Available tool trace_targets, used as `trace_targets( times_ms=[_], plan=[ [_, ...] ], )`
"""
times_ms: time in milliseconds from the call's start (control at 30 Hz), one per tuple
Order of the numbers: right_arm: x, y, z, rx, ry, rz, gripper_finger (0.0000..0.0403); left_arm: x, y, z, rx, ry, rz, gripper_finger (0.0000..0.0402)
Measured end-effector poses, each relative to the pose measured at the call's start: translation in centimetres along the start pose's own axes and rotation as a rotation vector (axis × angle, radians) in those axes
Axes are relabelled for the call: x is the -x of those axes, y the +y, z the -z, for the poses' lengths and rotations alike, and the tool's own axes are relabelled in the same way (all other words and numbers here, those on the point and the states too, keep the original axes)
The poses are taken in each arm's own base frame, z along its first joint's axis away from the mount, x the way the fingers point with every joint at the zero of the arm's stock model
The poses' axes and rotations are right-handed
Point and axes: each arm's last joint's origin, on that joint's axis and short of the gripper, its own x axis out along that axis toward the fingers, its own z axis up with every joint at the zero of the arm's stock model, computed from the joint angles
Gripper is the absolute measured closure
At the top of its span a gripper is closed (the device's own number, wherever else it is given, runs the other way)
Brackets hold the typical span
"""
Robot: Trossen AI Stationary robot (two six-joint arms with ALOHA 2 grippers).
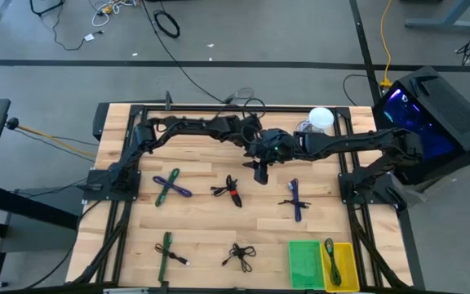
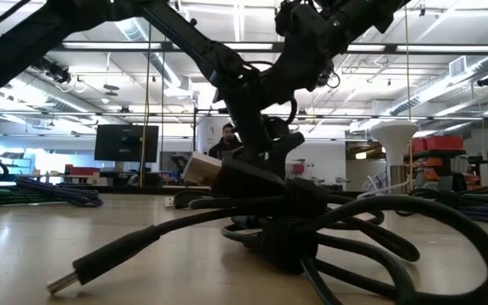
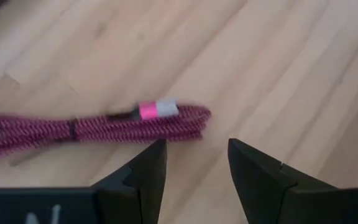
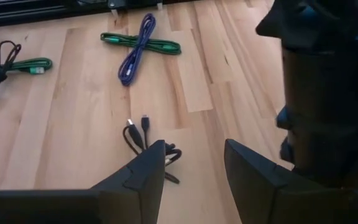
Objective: Pick & Place USB Port
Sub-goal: Put the red and black charger cable into the yellow basket
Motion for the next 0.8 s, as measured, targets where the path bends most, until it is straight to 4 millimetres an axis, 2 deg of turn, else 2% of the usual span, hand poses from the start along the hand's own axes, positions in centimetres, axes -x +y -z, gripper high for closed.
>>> trace_targets(
  times_ms=[133,233,500,800],
  plan=[
    [0.0,0.4,0.0,0.006,-0.001,-0.009,0.0234,-1.0,0.2,1.6,-0.010,0.121,-0.044,0.0225],
    [0.0,0.6,0.0,-0.003,-0.003,-0.016,0.0234,-1.2,-0.4,1.9,-0.062,0.108,-0.102,0.0225],
    [0.2,1.1,-0.2,0.010,-0.025,0.011,0.0234,-0.6,-1.0,1.3,-0.164,0.102,-0.007,0.0225],
    [0.4,1.7,0.1,-0.009,0.005,-0.015,0.0234,1.2,-1.2,0.6,-0.352,0.174,-0.078,0.0225]
  ],
)
